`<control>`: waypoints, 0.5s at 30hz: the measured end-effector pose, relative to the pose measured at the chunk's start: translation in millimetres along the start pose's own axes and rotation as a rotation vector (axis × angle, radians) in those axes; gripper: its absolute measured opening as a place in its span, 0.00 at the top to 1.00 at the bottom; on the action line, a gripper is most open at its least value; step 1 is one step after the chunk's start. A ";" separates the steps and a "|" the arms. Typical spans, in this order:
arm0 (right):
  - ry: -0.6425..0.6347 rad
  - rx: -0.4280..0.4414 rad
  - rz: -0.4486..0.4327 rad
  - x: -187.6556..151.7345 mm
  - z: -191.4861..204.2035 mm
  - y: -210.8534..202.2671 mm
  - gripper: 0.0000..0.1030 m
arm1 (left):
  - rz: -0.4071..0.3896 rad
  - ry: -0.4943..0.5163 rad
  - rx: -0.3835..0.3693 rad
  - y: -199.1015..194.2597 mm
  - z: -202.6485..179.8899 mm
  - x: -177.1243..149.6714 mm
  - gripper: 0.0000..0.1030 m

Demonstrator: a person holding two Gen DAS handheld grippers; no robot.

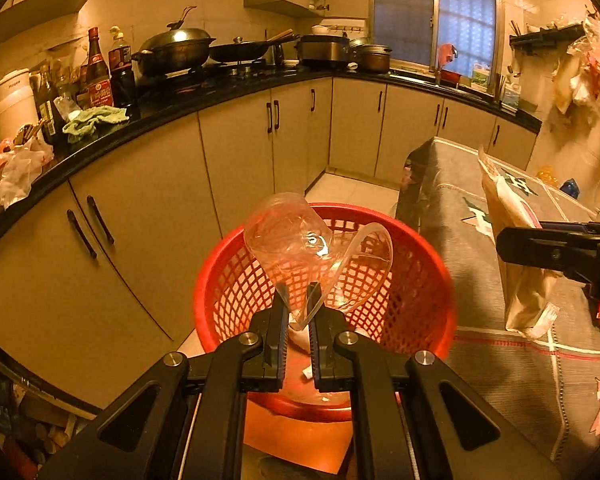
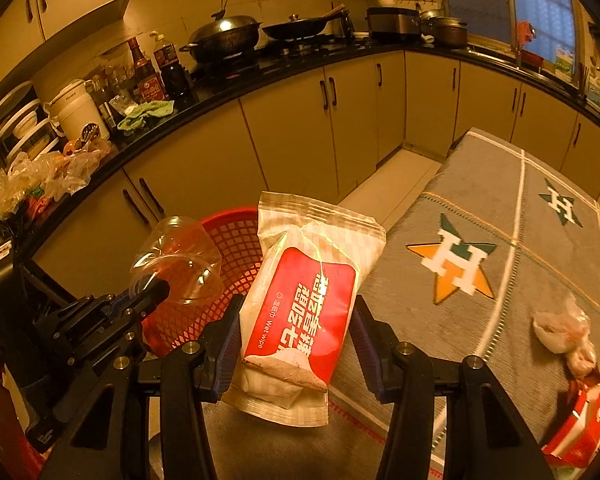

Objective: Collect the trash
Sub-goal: 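Carry the cup and wet-wipe pack over the red basket with both tools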

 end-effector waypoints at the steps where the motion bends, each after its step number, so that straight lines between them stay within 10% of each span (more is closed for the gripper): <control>1: -0.003 0.001 0.003 0.9 1.7 2.4 0.46 | 0.002 -0.002 0.000 0.5 1.6 -0.3 0.92; 15: -0.025 0.036 0.038 18.6 18.8 31.0 0.46 | 0.017 -0.010 0.006 7.0 11.8 -2.8 0.92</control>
Point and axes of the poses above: each gripper's, at about its wrist camera, not at the fingertips, and y roughly the way its jaws point, z to its left, x to its top, the point moved 1 cm from there along y, roughly the way its jaws point, and after that the axes turned 9 degrees about -x, right-handed, at the moved point
